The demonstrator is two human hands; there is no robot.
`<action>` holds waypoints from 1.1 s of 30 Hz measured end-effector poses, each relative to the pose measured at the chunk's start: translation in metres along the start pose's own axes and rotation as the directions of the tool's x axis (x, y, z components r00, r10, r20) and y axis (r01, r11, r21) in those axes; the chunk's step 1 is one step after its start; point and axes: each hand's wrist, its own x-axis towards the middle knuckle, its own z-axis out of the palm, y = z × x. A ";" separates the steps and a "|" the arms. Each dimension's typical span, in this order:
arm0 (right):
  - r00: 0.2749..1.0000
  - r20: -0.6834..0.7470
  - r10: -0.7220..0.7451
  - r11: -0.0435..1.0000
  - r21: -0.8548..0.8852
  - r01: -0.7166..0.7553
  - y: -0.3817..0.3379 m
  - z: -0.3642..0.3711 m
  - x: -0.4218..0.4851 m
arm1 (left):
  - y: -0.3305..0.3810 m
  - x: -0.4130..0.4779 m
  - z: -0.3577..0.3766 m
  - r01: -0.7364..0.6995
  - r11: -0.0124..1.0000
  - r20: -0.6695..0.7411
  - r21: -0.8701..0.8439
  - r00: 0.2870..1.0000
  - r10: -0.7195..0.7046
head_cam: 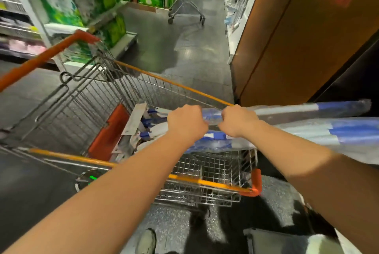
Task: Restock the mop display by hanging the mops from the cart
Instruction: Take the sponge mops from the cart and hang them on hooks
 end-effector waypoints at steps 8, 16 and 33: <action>0.997 0.046 -0.061 0.997 -0.042 0.063 -0.028 0.014 0.078 | -0.046 0.051 0.037 0.151 0.982 0.039 -0.116 0.988 -0.147; 0.987 0.153 -0.053 0.998 0.022 0.050 -0.047 0.025 0.155 | -0.079 0.103 0.078 0.279 0.953 0.174 -0.119 0.951 -0.257; 0.970 0.058 -0.235 0.969 0.089 0.229 -0.010 0.098 0.237 | -0.016 0.153 0.176 0.661 0.061 0.495 -0.748 0.617 -0.612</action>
